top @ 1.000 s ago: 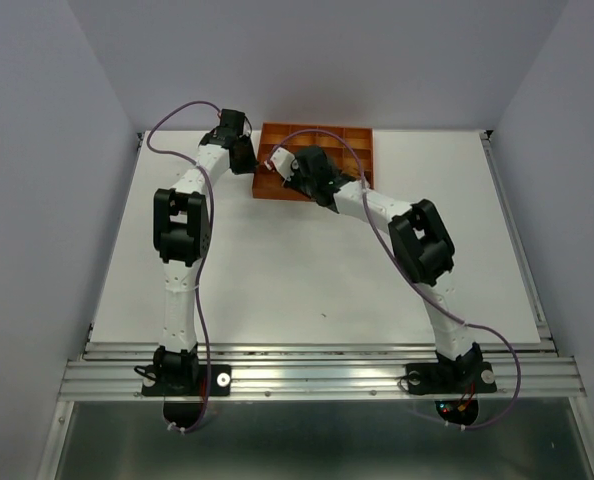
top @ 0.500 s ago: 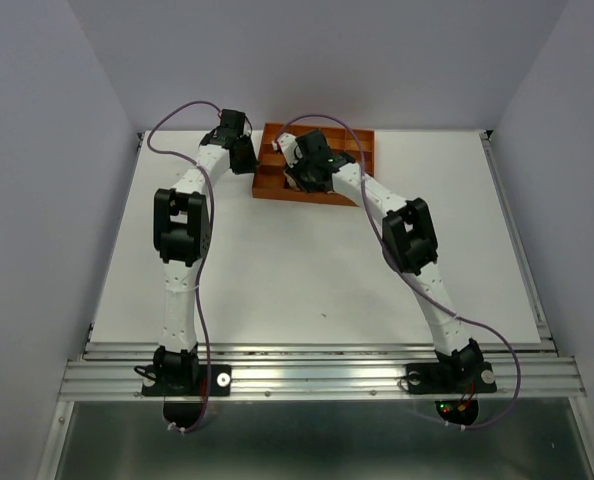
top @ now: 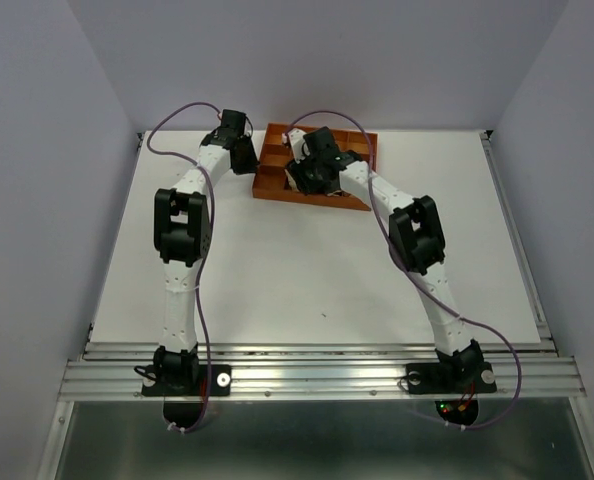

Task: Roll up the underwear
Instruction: Place the rolled underwear into the container

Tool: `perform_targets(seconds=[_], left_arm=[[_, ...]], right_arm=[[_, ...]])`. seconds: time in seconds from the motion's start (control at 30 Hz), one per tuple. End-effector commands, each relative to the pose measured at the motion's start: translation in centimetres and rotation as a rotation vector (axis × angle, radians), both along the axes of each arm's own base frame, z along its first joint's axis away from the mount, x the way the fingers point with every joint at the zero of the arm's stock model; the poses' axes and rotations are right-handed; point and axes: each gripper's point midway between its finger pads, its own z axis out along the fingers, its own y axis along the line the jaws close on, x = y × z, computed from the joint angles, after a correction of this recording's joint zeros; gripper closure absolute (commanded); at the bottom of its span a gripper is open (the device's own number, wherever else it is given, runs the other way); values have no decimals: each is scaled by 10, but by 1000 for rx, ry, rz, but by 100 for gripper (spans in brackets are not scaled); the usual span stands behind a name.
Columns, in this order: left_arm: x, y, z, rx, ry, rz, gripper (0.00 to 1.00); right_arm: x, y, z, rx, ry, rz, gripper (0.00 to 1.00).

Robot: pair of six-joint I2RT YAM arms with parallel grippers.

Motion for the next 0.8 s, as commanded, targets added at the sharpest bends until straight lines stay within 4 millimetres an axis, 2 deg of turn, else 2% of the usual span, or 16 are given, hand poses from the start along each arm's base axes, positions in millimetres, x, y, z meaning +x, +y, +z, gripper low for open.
perform_targets(seconds=[0.0, 0.07, 0.17, 0.23, 0.43, 0.6, 0.77], left_arm=[[-17, 11, -27, 57, 86, 34, 100], [-17, 11, -27, 59, 87, 35, 100], [-17, 10, -27, 51, 88, 37, 100], [-17, 10, -26, 50, 88, 39, 100], [-19, 7, -28, 41, 95, 34, 100], [-21, 6, -28, 34, 96, 43, 100], [-24, 6, -29, 23, 99, 53, 100]], right_arm=[[-43, -32, -10, -89, 168, -46, 42], [-44, -22, 6, -40, 153, -1, 39], [-38, -7, 40, 47, 89, 34, 33], [-32, -3, 60, 88, 46, 23, 32], [-13, 11, 94, 204, -60, -16, 31], [11, 20, 105, 289, -126, -95, 31], [22, 22, 97, 289, -151, -154, 31]])
